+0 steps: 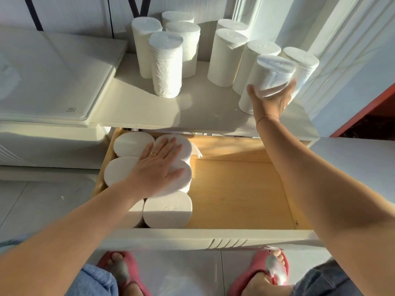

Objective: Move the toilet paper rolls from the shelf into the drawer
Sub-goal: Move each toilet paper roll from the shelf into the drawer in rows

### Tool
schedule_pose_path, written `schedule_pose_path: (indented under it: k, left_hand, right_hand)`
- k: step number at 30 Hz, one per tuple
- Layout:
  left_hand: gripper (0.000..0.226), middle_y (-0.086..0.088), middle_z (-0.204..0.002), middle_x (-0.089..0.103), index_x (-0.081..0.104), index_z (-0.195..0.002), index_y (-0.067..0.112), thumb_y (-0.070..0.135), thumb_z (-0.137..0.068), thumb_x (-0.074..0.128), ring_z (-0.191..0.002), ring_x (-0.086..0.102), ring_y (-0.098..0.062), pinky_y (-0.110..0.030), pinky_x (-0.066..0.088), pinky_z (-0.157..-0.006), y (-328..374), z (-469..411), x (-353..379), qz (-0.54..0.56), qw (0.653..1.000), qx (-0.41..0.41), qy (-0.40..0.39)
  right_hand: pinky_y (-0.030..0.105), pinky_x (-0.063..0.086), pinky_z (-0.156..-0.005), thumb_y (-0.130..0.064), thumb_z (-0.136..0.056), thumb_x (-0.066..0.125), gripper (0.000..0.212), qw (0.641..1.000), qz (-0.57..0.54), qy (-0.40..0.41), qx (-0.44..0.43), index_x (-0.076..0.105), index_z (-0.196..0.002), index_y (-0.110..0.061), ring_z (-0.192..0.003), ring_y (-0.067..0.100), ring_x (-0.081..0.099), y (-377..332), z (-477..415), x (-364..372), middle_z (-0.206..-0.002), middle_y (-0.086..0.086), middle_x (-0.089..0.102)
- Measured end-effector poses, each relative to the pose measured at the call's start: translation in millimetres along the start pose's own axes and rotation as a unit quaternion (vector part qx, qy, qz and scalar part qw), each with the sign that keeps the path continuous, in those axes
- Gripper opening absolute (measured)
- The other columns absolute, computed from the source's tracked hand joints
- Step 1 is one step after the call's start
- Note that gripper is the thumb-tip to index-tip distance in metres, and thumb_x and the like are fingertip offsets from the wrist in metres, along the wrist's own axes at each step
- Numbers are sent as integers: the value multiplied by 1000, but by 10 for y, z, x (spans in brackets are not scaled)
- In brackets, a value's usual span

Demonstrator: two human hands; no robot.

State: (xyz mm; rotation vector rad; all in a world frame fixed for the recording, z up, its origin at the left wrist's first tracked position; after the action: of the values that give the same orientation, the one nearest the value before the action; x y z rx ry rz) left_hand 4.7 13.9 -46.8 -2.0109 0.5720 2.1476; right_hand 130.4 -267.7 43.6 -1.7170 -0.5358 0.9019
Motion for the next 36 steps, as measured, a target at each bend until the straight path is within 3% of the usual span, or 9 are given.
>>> schedule_pose_path:
  k: [5,10,14,19,24,27,30,34,36]
  left_hand:
    - [75,8,-157,-13,-2,-150,27,66,-86,8,-142,-19,-9,-34,-13,-115,17,12,-21,10,1000,3,-3]
    - [72,7,-158,-11,0,-150,27,63,-89,16,-143,-16,-10,-36,-10,-116,11,14,-27,6,1000,6,4]
    - [70,7,-157,-14,-2,-150,27,61,-92,19,-142,-19,-9,-35,-13,-115,13,20,-42,13,1000,7,-11]
    - [72,3,-158,-11,0,-150,25,62,-91,19,-144,-15,-12,-36,-12,-115,39,10,-92,-2,1000,9,-23]
    - [72,4,-158,-12,-3,-150,25,61,-92,19,-144,-15,-14,-41,-7,-117,30,3,-47,-13,999,-4,-34]
    - [76,5,-158,-12,-2,-149,28,70,-87,9,-143,-18,-12,-38,-10,-116,14,-10,-25,-7,1000,-2,-31]
    - [87,10,-157,-15,-2,-149,30,76,-75,-5,-138,-23,-6,-36,-13,-113,16,-5,-33,14,1000,9,-23]
    - [86,11,-156,-15,-3,-149,31,74,-75,-4,-141,-21,-6,-36,-14,-114,27,19,-53,28,999,9,-22]
    - [80,12,-156,-15,-3,-149,31,72,-80,0,-141,-21,-6,-35,-14,-115,25,21,-55,25,999,3,-22]
  right_hand:
    - [43,27,-114,-53,-51,76,122,999,-9,53,8,10,-151,-28,-136,22,37,-132,-68,87,-148,-1,35]
    - [40,36,-109,-48,-50,73,106,998,-34,48,-20,28,-142,-23,-125,16,46,-145,-84,59,-136,-6,42]
    - [33,46,-104,-34,-61,79,90,988,-76,-113,-79,31,-133,-12,-119,15,50,-140,128,-54,-130,2,47]
    - [48,40,-110,-25,-55,82,105,916,-98,-378,-88,27,-141,-3,-132,30,46,-184,642,-302,-141,19,47]
    - [37,46,-104,-19,-57,82,97,855,-75,-507,-79,34,-140,-5,-126,27,53,-12,1132,-494,-134,18,53]
    - [33,48,-101,-15,-55,83,99,852,-54,-519,-41,34,-140,-6,-122,21,55,343,1292,-383,-132,18,53]
    - [41,45,-106,-13,-56,88,100,885,37,-463,-17,31,-138,-16,-125,19,50,756,1261,-264,-132,6,52]
    - [10,39,-87,-23,-55,91,102,901,131,-413,-20,26,-133,-28,-118,11,49,1068,1173,-210,-125,-7,50]
    - [8,36,-82,-30,-54,92,106,897,139,-419,-6,23,-135,-27,-116,8,47,1138,1148,-220,-123,-11,49]
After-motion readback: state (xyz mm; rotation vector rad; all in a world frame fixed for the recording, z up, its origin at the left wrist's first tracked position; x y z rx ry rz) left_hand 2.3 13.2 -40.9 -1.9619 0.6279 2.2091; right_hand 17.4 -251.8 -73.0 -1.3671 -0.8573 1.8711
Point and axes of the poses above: each hand's wrist, its own z-axis away from the middle knuckle, its own x-axis out of the palm, y = z × x, the point moved 4 cm from there along -z, towards the middle knuckle
